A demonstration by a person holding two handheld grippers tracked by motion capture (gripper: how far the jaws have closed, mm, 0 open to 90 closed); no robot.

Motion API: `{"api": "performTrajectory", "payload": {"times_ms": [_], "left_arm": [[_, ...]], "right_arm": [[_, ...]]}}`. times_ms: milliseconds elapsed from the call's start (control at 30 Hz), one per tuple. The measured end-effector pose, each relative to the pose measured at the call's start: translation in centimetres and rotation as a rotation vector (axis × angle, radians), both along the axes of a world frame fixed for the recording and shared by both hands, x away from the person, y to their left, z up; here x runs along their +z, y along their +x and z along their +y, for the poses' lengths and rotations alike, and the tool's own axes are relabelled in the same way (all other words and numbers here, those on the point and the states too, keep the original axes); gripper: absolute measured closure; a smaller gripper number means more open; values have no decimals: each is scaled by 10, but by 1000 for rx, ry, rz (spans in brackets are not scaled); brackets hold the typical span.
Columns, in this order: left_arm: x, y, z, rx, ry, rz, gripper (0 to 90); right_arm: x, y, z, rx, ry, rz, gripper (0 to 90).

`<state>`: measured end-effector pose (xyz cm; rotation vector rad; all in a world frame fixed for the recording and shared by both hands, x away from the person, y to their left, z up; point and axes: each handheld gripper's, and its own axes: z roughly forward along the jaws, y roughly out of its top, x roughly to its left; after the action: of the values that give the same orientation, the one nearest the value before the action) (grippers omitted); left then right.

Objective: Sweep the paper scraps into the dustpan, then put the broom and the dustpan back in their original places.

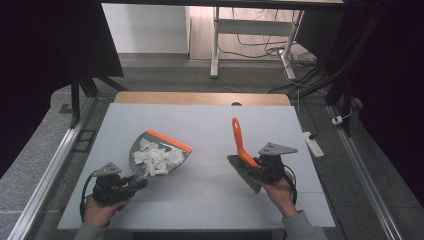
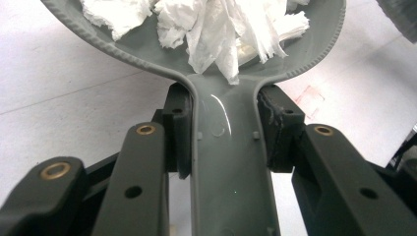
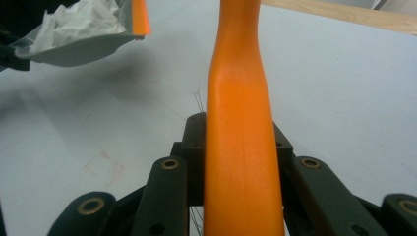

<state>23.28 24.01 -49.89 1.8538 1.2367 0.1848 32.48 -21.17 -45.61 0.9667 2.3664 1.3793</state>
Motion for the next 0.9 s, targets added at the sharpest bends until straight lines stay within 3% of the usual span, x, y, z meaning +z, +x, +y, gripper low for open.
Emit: {"api": "performTrajectory", "payload": {"times_ms": [333,900], "left_arm": [[-4,0,-3,96,4,7,613],[-15,7,8,226,42,46,612]], "right_arm": [[0,-4,-2,55,-3,11,707],[-5,-6,-3,59,-19,49,706]]}}
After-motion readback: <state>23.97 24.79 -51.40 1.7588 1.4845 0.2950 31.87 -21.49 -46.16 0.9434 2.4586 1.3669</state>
